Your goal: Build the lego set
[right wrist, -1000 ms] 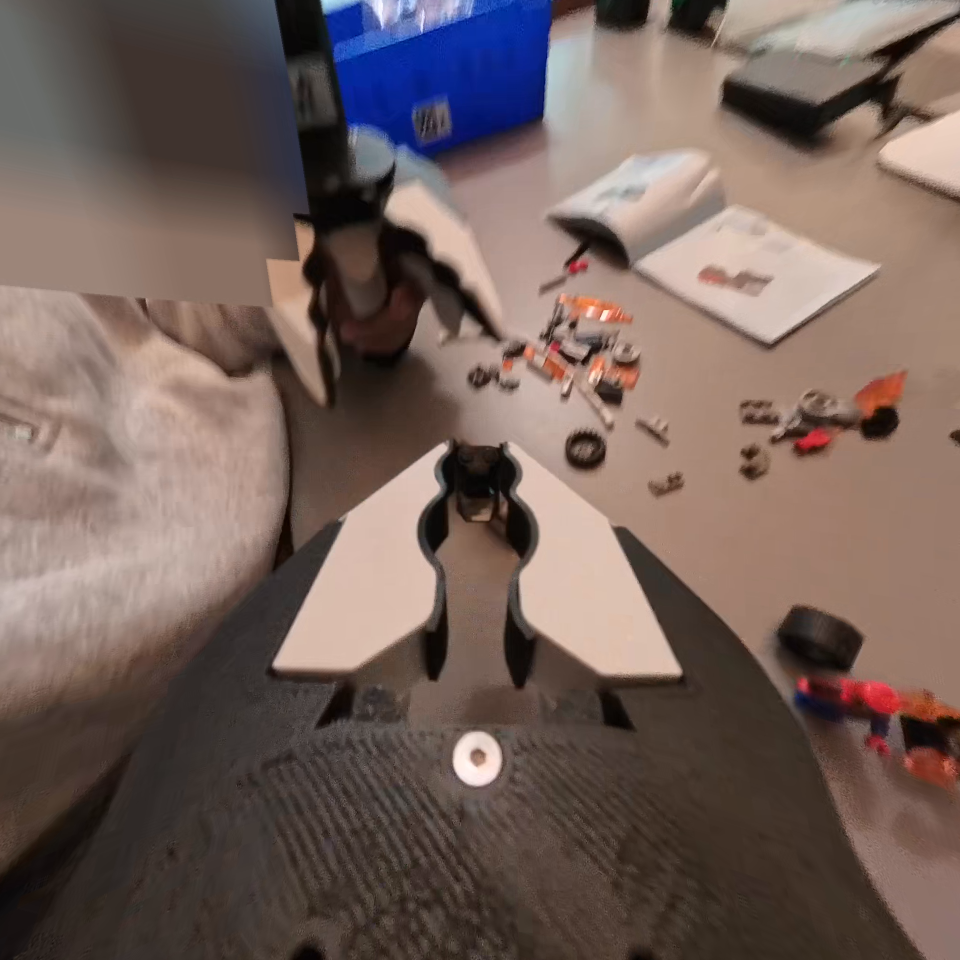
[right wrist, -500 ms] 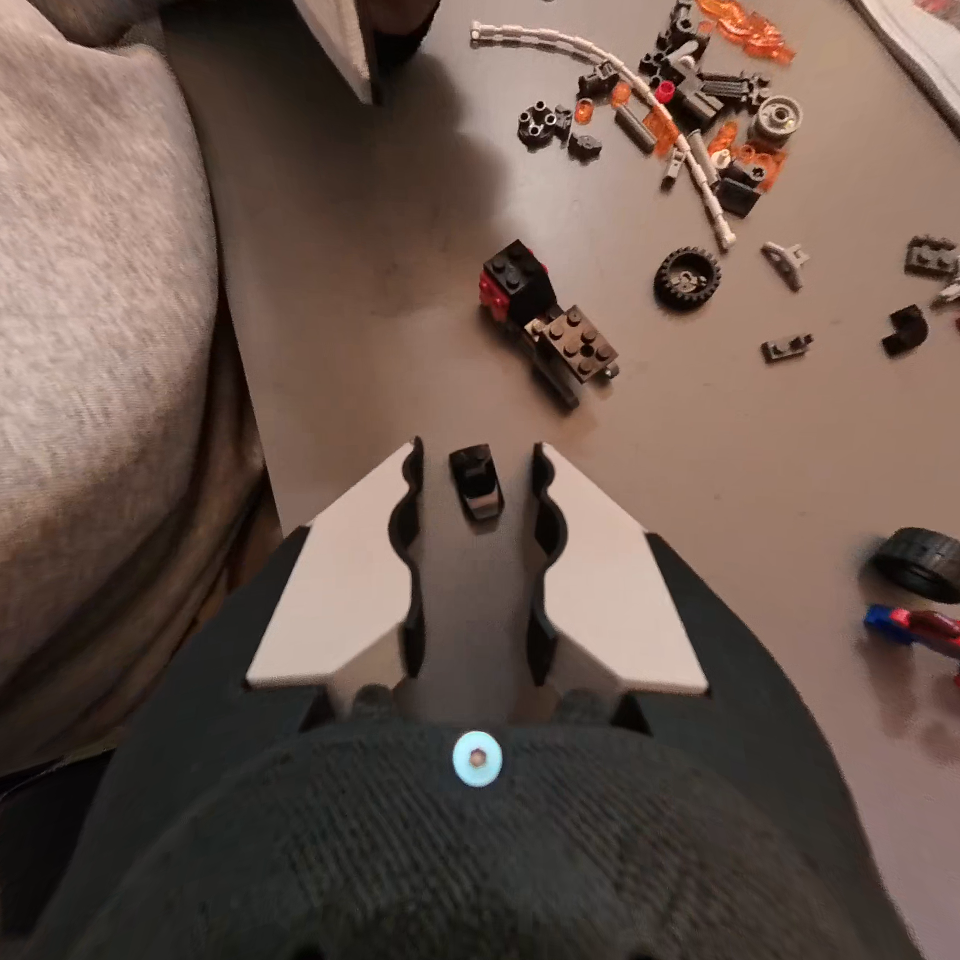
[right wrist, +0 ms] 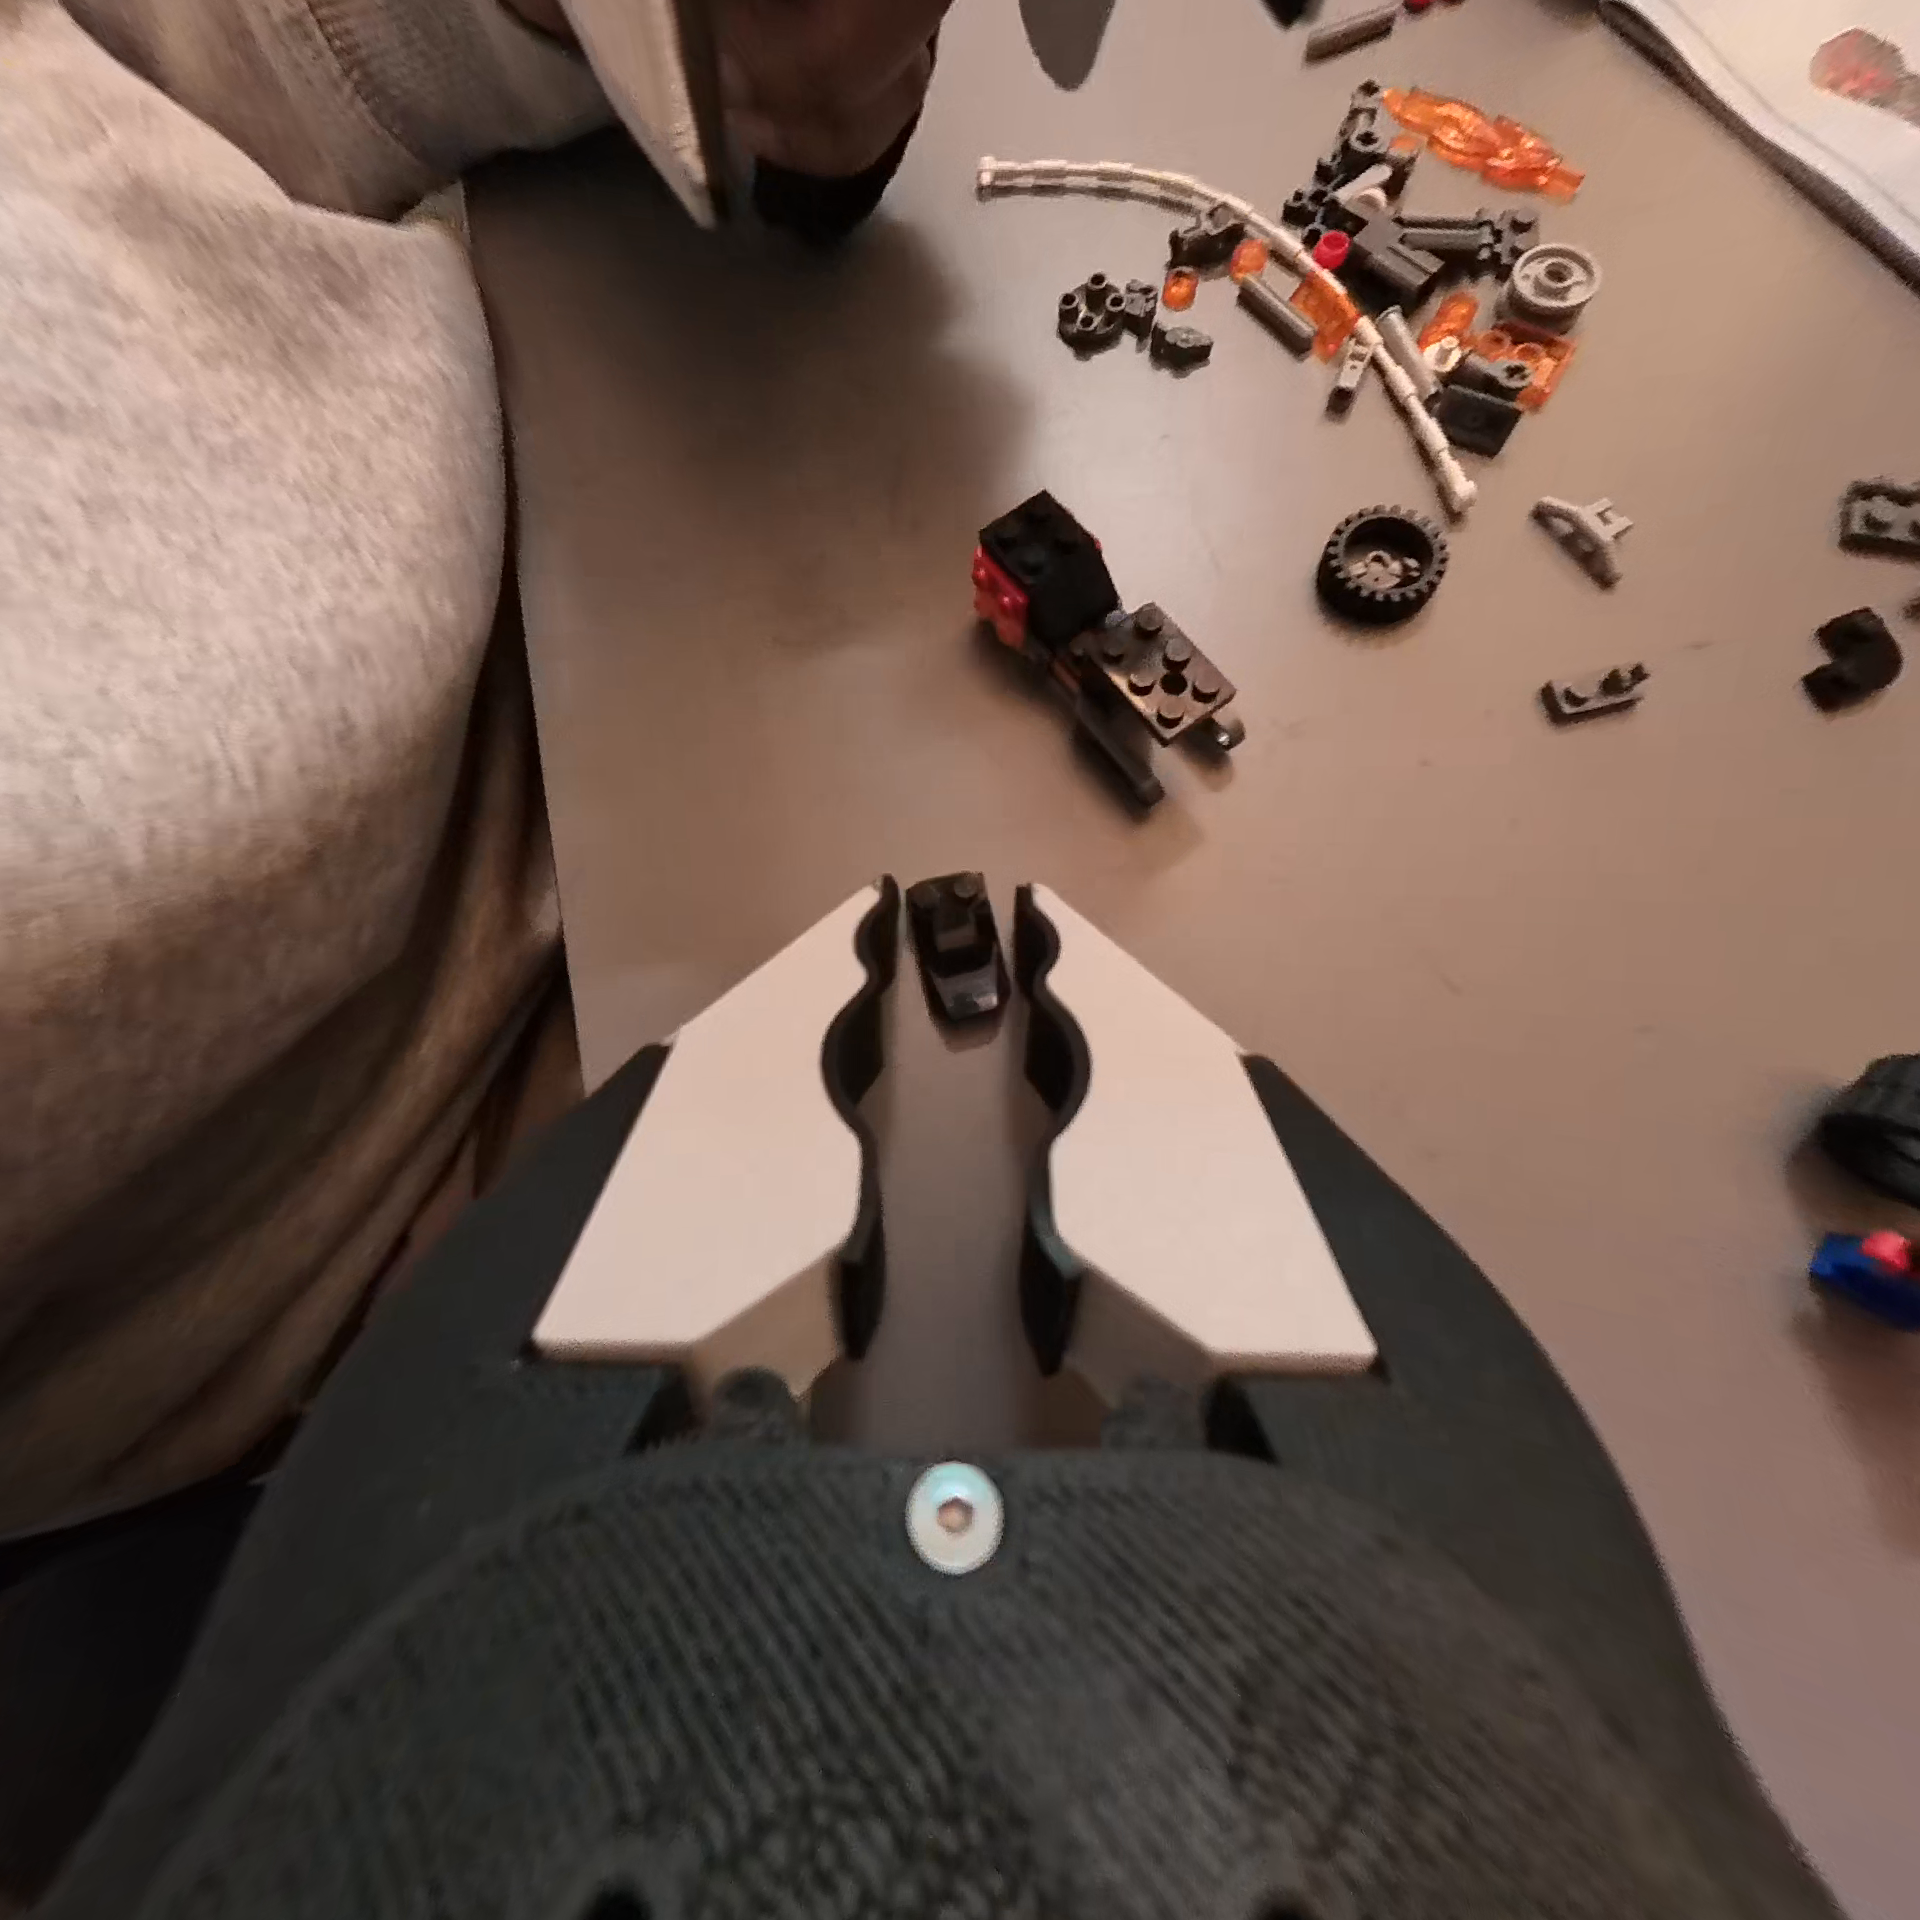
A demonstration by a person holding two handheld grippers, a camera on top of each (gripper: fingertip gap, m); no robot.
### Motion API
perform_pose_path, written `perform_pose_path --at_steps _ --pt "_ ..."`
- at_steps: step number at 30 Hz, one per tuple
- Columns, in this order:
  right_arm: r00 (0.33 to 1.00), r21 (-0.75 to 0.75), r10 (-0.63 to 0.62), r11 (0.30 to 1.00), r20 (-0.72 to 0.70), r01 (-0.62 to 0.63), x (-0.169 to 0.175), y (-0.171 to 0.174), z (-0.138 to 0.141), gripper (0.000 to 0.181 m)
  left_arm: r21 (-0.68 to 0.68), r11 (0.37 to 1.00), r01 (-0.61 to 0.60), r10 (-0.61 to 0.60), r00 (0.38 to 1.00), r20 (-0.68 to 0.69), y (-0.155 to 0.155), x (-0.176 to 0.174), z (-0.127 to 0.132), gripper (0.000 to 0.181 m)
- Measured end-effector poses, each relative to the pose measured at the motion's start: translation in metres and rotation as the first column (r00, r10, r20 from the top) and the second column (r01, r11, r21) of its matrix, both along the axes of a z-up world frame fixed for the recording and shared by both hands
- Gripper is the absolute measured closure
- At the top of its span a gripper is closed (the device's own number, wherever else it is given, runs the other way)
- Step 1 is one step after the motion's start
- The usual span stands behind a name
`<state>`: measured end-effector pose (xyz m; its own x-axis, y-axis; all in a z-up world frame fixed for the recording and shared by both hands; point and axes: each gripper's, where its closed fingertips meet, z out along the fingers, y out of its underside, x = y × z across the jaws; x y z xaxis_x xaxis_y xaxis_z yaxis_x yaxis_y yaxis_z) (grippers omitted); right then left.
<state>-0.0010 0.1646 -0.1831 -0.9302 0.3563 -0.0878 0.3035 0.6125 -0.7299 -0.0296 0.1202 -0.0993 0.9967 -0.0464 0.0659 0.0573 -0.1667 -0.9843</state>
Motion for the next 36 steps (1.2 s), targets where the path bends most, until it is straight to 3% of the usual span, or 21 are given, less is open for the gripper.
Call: perform_pose_path --at_steps 8,12,16,20,25,32,36 --pt "0.999 0.003 0.032 1.0 -0.015 -0.031 -0.004 -0.002 0.001 0.167 -0.029 0.999 -0.03 0.03 0.999 0.019 0.006 -0.002 -0.004 0.111" --pt "0.995 -0.042 0.013 0.999 -0.098 -0.017 -0.021 0.0 0.024 0.167 -0.18 0.977 -0.116 0.113 0.993 -0.028 0.013 -0.004 -0.025 0.121" --pt "0.972 -0.01 0.163 0.986 -0.169 -0.167 -0.033 -0.005 0.034 0.167 -0.301 0.937 -0.176 0.145 0.982 -0.121 0.021 0.0 -0.045 0.124" --pt "0.938 -0.011 0.321 0.946 -0.129 -0.325 -0.041 -0.019 0.031 0.167 -0.365 0.905 -0.221 0.19 0.975 -0.118 0.019 -0.008 -0.055 0.125" --pt "0.897 0.023 0.433 0.901 -0.087 -0.433 -0.044 -0.027 0.024 0.167 -0.454 0.871 -0.188 0.193 0.981 -0.036 0.014 -0.008 -0.07 0.129" --pt "0.877 0.003 0.481 0.877 -0.009 -0.481 -0.044 -0.027 0.023 0.167 -0.563 0.814 -0.141 0.17 0.985 0.0 0.015 -0.005 -0.09 0.14" --pt "0.869 -0.007 0.495 0.869 0.001 -0.495 -0.041 -0.03 0.023 0.168 -0.549 0.832 -0.083 0.168 0.98 0.106 0.015 -0.006 -0.088 0.152"
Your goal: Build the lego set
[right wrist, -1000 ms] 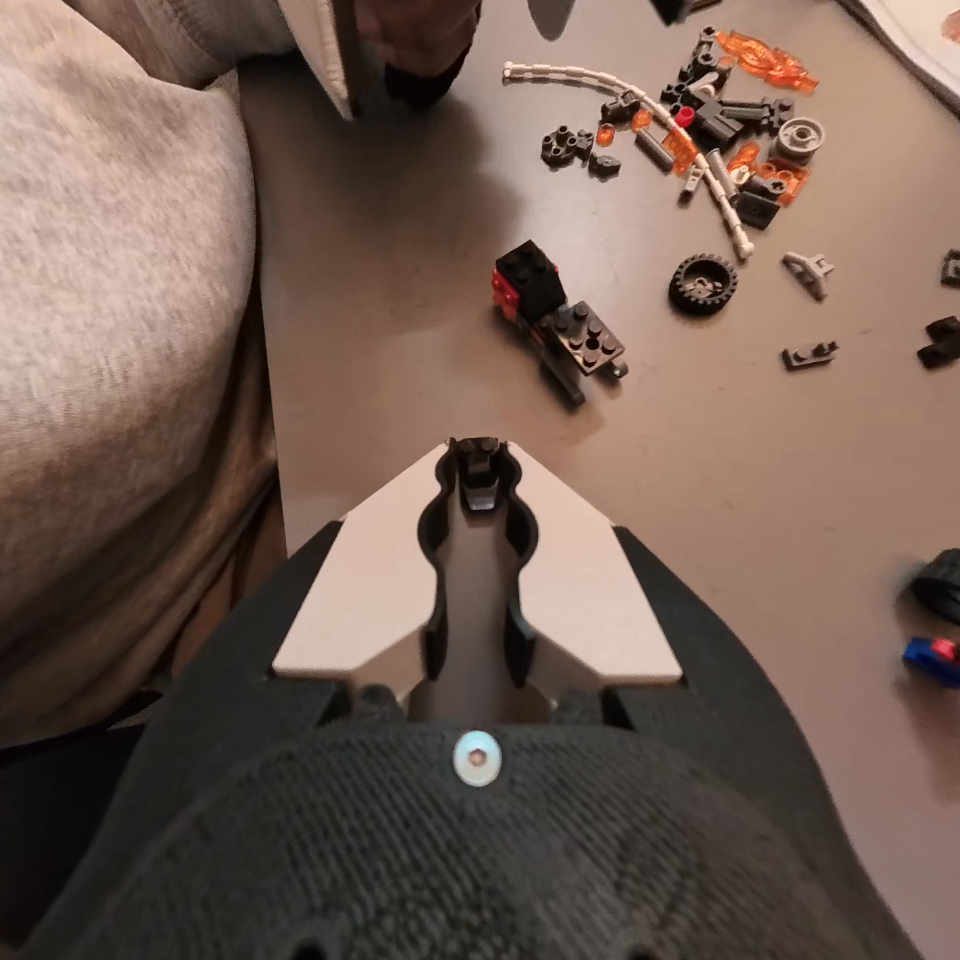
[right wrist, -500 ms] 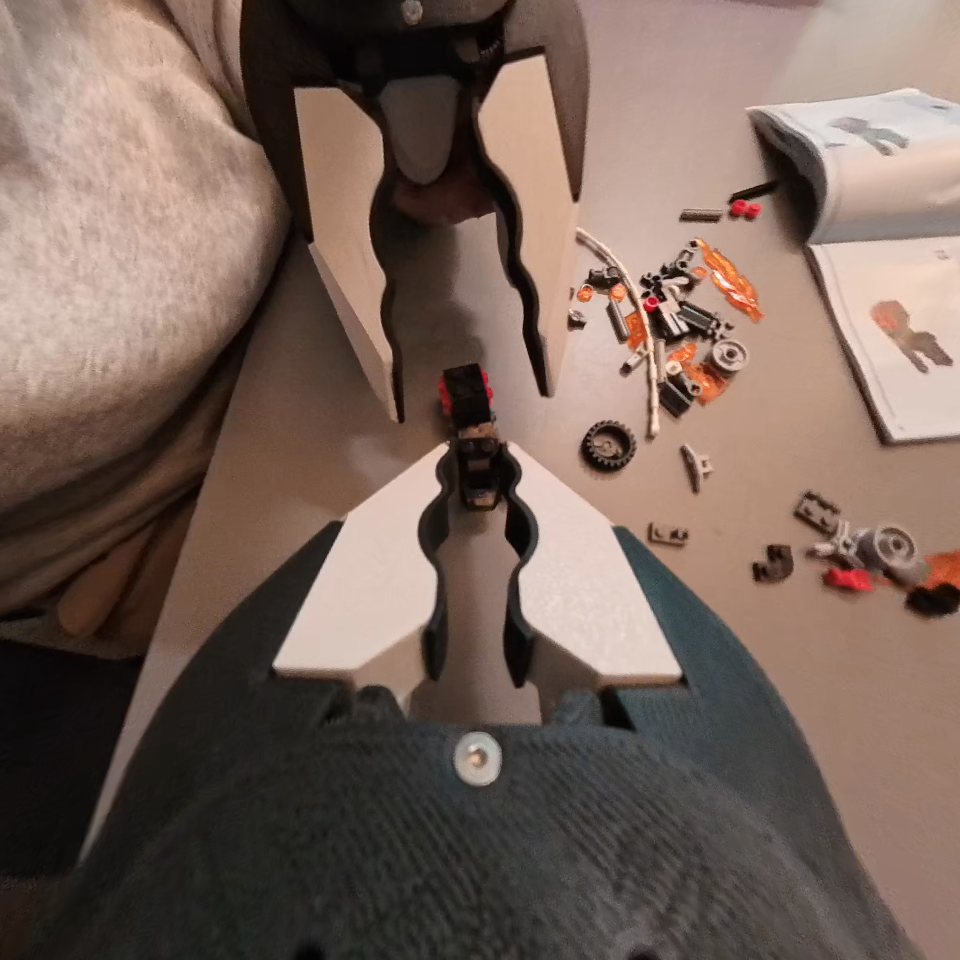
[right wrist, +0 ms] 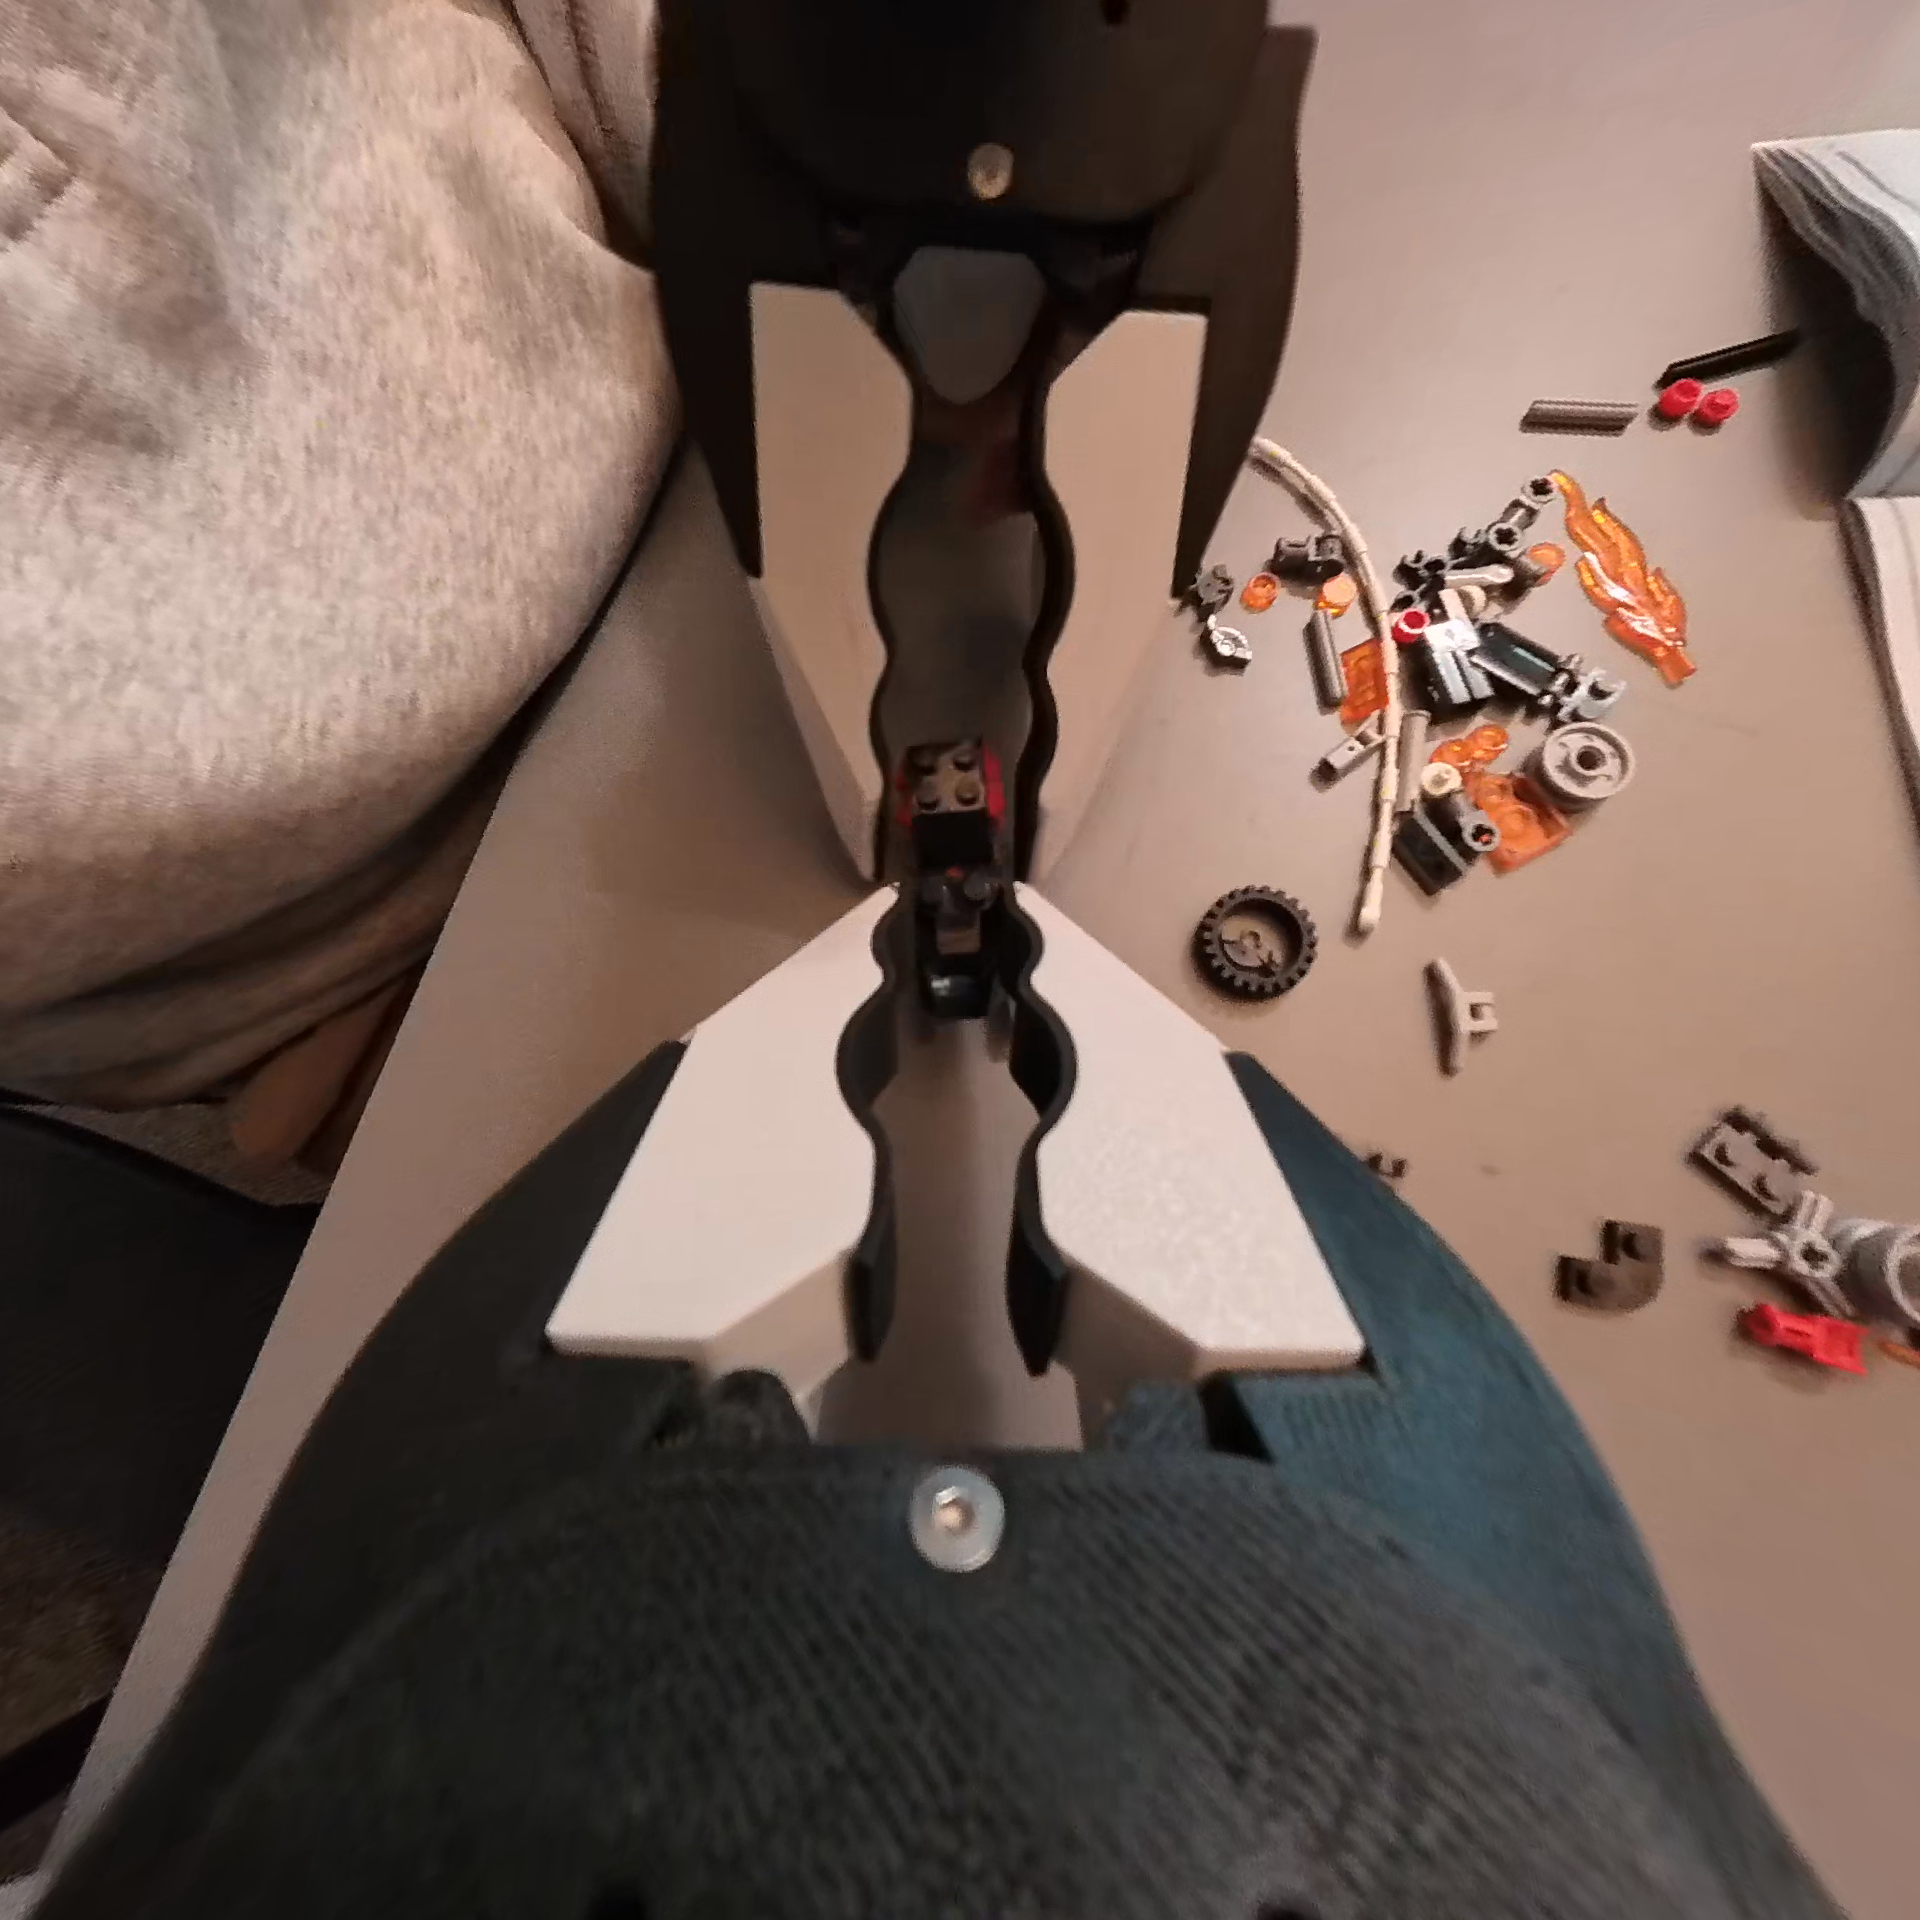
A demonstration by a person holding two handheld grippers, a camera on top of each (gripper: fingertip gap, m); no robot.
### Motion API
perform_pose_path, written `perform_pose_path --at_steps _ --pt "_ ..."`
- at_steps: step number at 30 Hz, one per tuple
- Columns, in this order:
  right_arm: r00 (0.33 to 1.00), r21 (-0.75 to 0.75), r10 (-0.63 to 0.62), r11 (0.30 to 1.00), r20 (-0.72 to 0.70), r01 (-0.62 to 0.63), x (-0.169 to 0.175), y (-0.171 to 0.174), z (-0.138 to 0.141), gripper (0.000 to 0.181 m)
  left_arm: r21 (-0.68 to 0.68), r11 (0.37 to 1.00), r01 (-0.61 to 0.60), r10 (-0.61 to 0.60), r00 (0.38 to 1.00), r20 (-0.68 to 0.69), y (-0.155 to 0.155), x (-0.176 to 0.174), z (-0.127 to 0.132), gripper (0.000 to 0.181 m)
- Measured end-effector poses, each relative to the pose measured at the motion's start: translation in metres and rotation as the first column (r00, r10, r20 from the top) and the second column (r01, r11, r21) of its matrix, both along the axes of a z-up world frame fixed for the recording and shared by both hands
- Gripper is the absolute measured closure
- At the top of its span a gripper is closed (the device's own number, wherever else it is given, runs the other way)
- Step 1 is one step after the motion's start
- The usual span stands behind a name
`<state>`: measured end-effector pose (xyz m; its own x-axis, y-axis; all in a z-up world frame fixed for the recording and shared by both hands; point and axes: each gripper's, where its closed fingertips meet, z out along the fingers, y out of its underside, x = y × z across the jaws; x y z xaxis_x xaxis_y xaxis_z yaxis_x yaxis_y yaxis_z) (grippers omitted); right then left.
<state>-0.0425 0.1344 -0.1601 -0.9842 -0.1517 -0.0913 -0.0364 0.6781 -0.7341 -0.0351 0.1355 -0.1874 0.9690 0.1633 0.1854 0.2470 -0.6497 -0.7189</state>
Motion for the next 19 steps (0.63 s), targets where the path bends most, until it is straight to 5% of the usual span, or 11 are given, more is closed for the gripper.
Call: perform_pose_path --at_steps 4,19 --pt "1.0 0.001 0.001 1.0 0.011 -0.001 0.0003 -0.0001 0.0006 0.167 0.033 0.999 -0.003 -0.001 0.995 0.101 -0.0001 -0.0001 0.0021 0.156" --pt "0.999 -0.037 -0.016 0.999 0.034 0.017 0.0016 0.0004 0.0016 0.167 0.015 1.0 -0.001 0.001 0.999 0.055 0.0 -0.0004 0.0005 0.157"
